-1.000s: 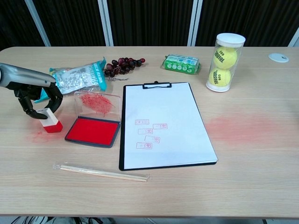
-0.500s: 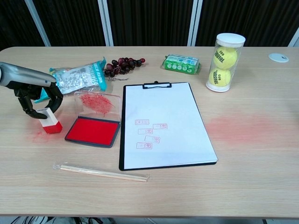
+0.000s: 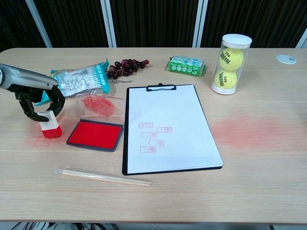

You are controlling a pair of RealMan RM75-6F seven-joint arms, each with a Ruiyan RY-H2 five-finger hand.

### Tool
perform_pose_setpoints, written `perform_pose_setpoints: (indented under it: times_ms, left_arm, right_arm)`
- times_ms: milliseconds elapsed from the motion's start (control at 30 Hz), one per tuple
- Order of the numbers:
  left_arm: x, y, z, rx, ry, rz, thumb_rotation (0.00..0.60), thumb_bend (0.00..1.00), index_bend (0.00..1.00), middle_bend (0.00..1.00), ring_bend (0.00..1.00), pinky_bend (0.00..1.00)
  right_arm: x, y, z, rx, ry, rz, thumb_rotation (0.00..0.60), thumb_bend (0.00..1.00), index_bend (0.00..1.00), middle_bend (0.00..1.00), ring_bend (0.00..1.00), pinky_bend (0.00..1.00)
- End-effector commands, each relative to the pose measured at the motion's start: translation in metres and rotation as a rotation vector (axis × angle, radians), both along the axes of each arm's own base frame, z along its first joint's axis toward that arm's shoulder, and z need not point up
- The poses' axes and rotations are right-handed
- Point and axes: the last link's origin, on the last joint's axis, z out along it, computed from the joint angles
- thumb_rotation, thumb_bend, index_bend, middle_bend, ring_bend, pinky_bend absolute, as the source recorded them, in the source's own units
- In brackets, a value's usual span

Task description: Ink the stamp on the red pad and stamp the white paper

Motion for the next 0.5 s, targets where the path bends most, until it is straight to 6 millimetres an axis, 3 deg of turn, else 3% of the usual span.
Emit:
perform_pose_setpoints:
  times_ms: [33,500]
  left_arm:
    - [-0.0002,0.0001,0.0001,0.0,0.004,0.0,0.6,0.39,0.48,0.52,1.0,1.0]
    - [0.0037,-0.0004,0.0019,0.004,0.02,-0.015,0.6,0.38,0.45,0.52,1.0,1.0]
  right_arm:
    - [0.0,-0.0001,-0.0001,0.0,0.0,0.0,0.6,0.1,0.11,0.1,0.16,0.16]
    - [0.0004,-0.0005,-0.0004,0.0,0.0,0.002,0.6,0.1,0.11,0.1,0.16,0.16]
